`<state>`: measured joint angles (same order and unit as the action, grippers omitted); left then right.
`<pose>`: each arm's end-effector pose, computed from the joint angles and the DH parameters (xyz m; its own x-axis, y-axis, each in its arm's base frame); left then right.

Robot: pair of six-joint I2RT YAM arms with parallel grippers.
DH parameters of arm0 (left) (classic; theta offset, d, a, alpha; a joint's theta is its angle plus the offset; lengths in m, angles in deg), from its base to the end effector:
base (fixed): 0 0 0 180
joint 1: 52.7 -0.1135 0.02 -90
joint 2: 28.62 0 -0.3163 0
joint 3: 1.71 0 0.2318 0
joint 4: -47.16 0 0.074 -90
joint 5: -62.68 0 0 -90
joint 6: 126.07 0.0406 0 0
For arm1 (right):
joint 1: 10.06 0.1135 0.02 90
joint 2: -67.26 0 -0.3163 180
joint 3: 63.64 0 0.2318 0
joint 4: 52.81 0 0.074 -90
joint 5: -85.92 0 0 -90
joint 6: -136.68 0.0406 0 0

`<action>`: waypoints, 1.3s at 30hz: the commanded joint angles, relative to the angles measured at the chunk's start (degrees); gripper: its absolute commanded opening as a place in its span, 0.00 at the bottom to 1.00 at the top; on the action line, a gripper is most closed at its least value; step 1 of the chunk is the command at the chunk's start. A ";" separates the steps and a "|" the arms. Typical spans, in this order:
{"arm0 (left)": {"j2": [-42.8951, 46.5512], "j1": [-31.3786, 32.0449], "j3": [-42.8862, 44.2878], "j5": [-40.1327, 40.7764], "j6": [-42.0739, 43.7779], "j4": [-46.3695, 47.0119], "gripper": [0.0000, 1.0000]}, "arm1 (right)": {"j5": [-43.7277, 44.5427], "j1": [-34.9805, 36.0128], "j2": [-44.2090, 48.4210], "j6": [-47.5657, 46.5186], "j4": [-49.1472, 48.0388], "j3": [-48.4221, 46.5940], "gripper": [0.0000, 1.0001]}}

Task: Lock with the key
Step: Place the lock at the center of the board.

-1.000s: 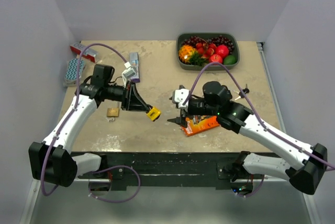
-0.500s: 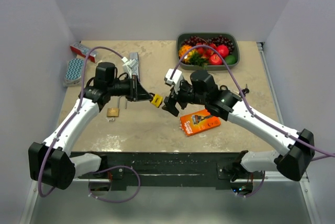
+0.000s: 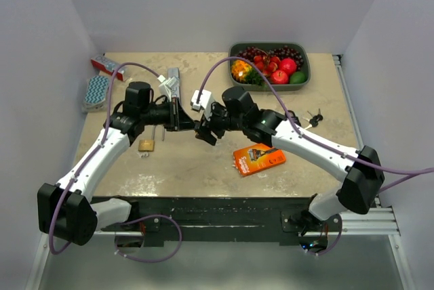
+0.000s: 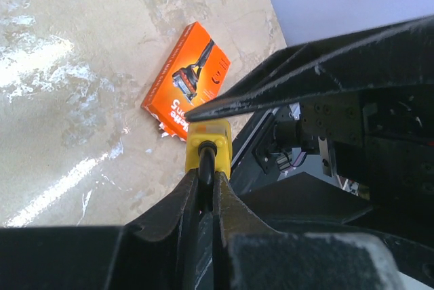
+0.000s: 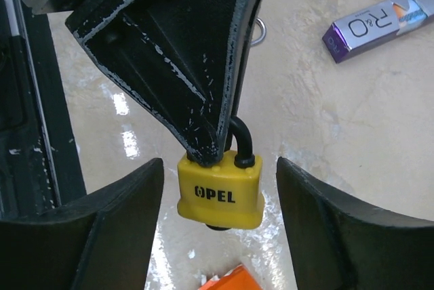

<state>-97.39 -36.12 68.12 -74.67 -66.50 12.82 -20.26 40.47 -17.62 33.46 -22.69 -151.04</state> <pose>0.2043 -0.0920 0.3569 -0.8499 -0.1050 -0.5164 0.4085 0.4879 -0.7714 0.1969 0.2569 0.3864 -0.0813 -0.4442 -0.8922 -0.9419 0.3269 -0.0770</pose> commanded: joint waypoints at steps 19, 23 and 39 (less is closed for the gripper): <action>3.37 -7.93 2.03 5.41 2.73 3.43 0.81 | 4.32 -2.87 0.86 -1.57 0.00 -0.29 0.00; 6.28 -14.46 5.98 17.34 10.99 1.15 0.99 | 6.42 -10.17 -1.16 5.98 0.09 0.24 0.00; 3.64 -27.21 17.24 13.52 26.31 -15.47 0.99 | 27.86 -15.28 -14.95 22.70 -3.08 -0.89 0.00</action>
<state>-95.47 -62.94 84.08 -57.62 -42.55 -1.23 -0.26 25.56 -31.74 49.62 -21.54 -149.88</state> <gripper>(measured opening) 0.989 0.491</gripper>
